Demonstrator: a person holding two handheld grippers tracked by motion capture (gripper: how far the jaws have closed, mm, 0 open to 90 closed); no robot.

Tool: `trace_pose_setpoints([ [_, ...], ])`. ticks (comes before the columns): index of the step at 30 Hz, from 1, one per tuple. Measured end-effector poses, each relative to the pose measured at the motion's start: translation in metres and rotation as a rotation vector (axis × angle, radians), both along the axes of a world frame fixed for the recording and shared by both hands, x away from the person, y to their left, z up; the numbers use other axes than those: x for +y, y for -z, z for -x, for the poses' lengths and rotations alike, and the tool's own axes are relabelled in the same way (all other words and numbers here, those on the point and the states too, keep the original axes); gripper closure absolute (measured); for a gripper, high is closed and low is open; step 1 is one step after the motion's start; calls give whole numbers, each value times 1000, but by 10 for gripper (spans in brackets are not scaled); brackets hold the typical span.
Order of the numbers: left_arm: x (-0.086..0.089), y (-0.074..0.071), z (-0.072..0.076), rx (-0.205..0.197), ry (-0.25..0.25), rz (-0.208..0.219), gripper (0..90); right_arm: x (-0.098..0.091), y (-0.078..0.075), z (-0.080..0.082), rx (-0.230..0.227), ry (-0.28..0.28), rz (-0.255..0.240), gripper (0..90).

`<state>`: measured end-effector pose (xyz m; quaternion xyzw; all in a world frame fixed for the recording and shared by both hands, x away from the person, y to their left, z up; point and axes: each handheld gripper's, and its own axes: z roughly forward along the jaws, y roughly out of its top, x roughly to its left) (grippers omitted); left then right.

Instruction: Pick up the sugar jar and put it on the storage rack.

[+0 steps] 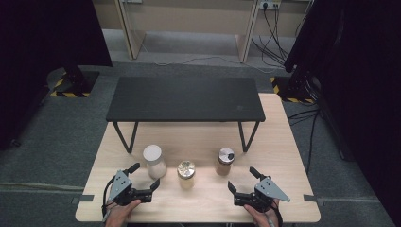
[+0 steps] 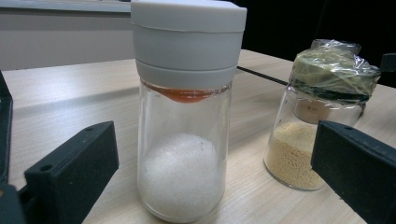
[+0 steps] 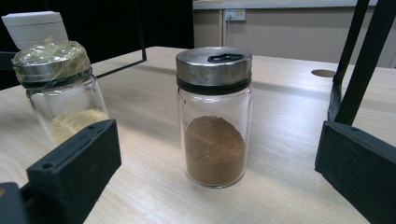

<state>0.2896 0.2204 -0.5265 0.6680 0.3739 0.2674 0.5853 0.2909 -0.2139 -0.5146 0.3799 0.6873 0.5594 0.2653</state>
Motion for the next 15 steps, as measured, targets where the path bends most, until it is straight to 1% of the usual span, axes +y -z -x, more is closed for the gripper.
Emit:
trace_pose_setpoints([
  [15,0,1,-1,5,-5,2,3,0,1,0,4,-3,-10,6],
])
